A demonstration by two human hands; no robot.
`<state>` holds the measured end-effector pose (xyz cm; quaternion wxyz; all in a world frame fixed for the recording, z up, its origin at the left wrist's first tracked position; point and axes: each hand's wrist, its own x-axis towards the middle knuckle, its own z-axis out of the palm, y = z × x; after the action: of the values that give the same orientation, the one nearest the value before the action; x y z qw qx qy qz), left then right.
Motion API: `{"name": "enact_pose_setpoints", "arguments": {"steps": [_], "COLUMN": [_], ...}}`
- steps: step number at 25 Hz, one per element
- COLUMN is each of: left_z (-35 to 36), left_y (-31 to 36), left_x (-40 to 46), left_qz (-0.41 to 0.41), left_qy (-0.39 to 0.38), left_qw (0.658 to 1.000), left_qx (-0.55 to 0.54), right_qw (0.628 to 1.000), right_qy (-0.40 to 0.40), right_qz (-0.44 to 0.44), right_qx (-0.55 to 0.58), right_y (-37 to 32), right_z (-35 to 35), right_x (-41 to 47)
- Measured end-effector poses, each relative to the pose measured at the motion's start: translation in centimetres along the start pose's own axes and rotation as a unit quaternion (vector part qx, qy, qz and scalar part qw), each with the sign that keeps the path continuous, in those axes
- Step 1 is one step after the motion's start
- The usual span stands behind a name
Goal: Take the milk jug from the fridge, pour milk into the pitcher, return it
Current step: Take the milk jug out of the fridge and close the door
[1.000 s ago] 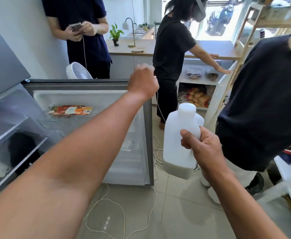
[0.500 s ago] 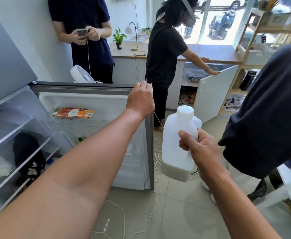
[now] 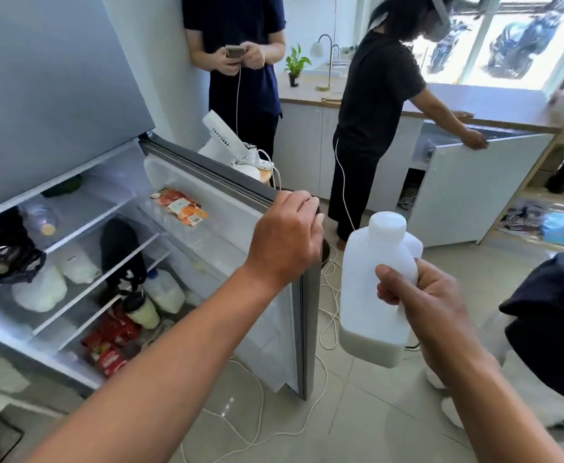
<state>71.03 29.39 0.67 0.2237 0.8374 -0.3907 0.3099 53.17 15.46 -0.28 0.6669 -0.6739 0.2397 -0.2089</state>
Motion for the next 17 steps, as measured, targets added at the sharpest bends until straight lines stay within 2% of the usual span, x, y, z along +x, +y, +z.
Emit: {"name": "enact_pose_setpoints", "arguments": {"steps": [8,17], "left_z": [-7.8,-16.4], "left_y": [-2.9,-8.2], "left_x": [-9.6,-17.6], "left_qz": [-0.036,-0.117], "left_qy": [0.042,0.098], "left_qw": [0.998,0.983], "left_qx": [0.025,0.107], "right_qw": [0.992,0.97], "right_qy": [-0.121,-0.239], "right_qz": [0.033,0.035], "right_qx": [-0.019,-0.027], "right_y": [1.0,1.7], "right_z": [5.1,15.9], "right_x": [-0.7,-3.2]}}
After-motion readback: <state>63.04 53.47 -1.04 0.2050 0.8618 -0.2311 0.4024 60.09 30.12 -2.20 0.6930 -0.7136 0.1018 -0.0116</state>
